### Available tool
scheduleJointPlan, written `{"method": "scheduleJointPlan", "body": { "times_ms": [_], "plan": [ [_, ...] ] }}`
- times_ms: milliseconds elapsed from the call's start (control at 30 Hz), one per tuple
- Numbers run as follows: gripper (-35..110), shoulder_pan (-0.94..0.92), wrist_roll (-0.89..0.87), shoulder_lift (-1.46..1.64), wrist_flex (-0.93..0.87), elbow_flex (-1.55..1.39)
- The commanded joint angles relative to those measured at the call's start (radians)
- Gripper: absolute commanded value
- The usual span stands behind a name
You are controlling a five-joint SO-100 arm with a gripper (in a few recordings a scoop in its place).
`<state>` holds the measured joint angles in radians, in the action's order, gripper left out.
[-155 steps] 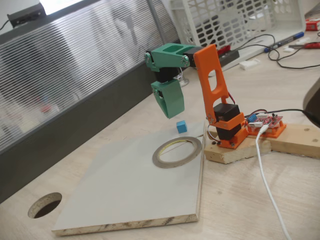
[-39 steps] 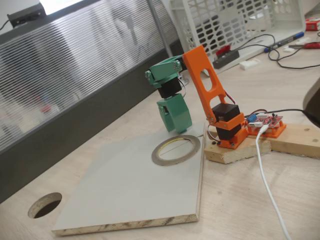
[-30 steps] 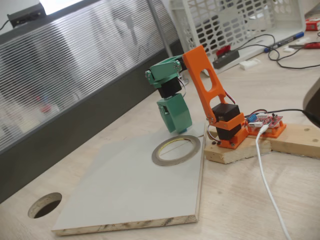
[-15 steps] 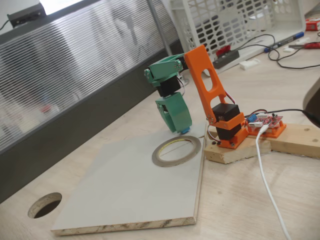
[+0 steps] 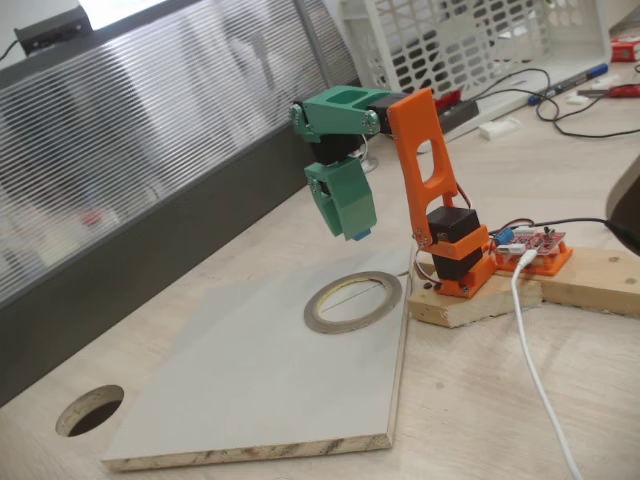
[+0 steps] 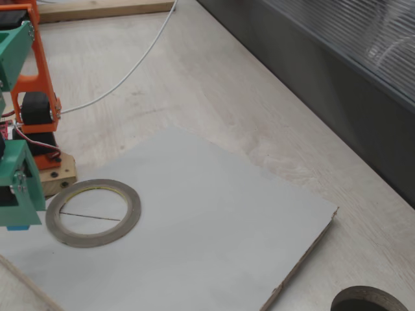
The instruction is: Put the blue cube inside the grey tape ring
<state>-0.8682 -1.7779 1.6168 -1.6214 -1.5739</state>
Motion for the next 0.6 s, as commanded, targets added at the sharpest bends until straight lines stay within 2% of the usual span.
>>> {"method": "scheduleJointPlan", "body": {
  "times_ms": [0, 300, 567],
  "plan": [
    [4, -0.005, -0.012, 0.064, -0.005, -0.008],
    [4, 0.026, -0.006, 0.097, 0.008, -0.009],
    [4, 0.503, -0.012, 0.249, 0.008, -0.011]
  ]
}}
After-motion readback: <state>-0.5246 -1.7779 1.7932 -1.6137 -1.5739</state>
